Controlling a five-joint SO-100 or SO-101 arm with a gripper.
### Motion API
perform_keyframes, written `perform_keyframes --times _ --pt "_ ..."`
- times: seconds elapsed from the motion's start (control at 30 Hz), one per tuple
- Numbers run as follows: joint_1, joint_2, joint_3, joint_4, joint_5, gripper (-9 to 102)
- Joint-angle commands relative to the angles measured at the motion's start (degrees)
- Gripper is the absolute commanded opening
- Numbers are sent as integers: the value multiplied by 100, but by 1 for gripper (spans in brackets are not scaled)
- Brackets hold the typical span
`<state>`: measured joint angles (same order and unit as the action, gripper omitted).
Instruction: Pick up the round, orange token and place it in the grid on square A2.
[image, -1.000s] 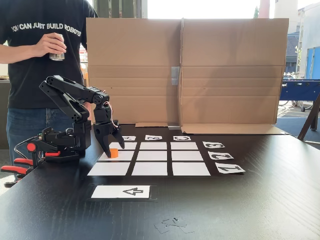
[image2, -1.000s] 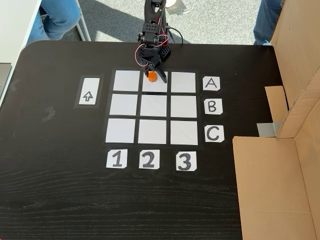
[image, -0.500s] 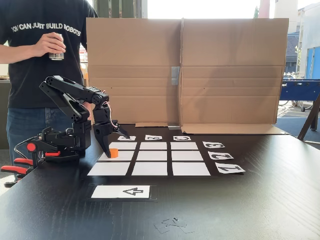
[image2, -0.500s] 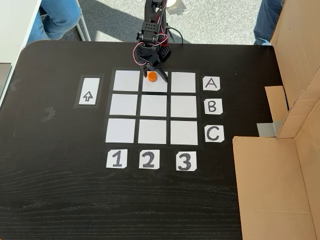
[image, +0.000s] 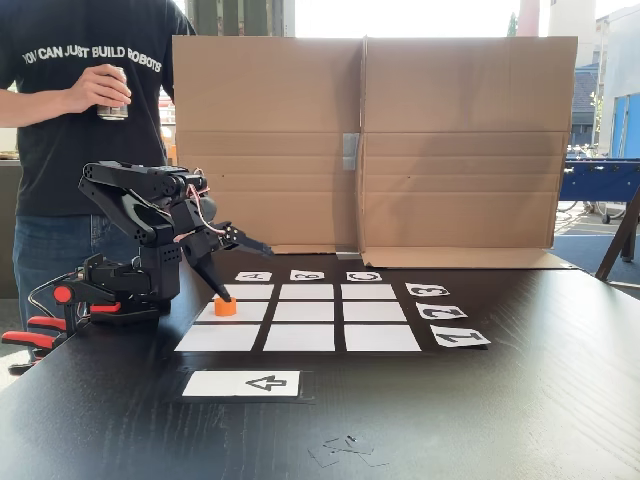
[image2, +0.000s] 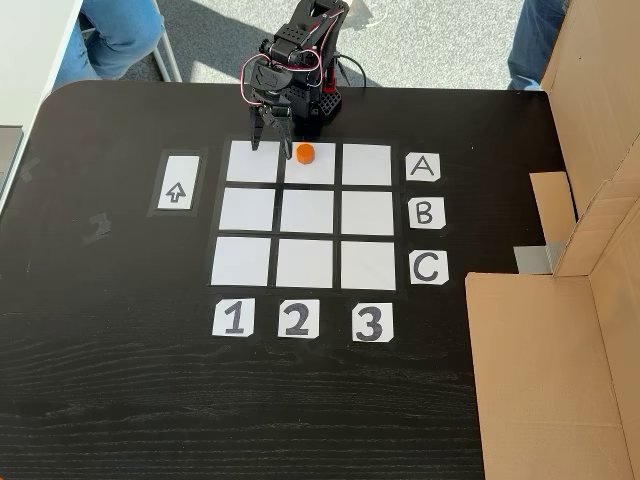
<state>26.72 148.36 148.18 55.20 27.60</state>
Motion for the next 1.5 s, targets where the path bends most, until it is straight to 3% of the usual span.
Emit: perform_keyframes --times 0.0,0.2,0.33,0.53,0.63,0.77,0.9,1.47 --pt "431 272 -387 -1222 738 58" --pt "1397 562 -896 -2197 1951 58" --pt "2180 791 -1230 -2936 3173 41" --pt "3524 932 -1705 -3111 4412 10" --pt "4271 949 -1890 -3190 4939 0" --pt "5273 1081 -1846 -3182 5748 -1" --pt "5880 1433 -1266 -2997 5801 -1" --pt "6935 4219 1521 -1310 5695 -1"
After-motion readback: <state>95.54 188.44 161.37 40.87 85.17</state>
